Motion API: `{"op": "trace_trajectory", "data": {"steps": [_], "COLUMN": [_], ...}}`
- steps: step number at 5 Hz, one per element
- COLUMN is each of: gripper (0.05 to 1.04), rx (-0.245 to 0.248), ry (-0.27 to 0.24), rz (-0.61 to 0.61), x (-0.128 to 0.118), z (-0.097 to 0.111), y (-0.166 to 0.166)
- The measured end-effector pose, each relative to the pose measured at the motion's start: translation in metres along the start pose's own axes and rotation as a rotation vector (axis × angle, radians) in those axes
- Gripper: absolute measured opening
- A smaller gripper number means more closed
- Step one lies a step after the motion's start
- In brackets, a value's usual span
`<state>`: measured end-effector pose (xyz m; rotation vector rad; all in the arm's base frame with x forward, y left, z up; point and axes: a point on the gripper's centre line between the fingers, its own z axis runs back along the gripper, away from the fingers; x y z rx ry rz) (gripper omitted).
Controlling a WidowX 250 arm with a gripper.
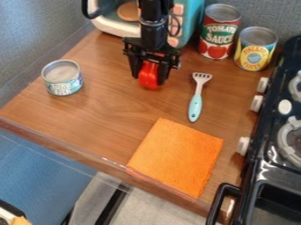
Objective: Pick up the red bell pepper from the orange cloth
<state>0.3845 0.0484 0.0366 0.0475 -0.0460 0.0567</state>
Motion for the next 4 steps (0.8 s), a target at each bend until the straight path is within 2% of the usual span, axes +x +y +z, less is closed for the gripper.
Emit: {"op": "trace_trajectory", "data": {"steps": [1,3,4], "gripper": [1.009,1.0,1.0], "rx": [0.009,0.001,-0.007], "ry": [0.011,-0.065,-0.071], "rz": [-0.011,-0.023,-0.038], "x": [0.0,0.001,-0.004], "z": [0.002,0.046,0.059], "y": [0.001,-0.001,-0.002]}}
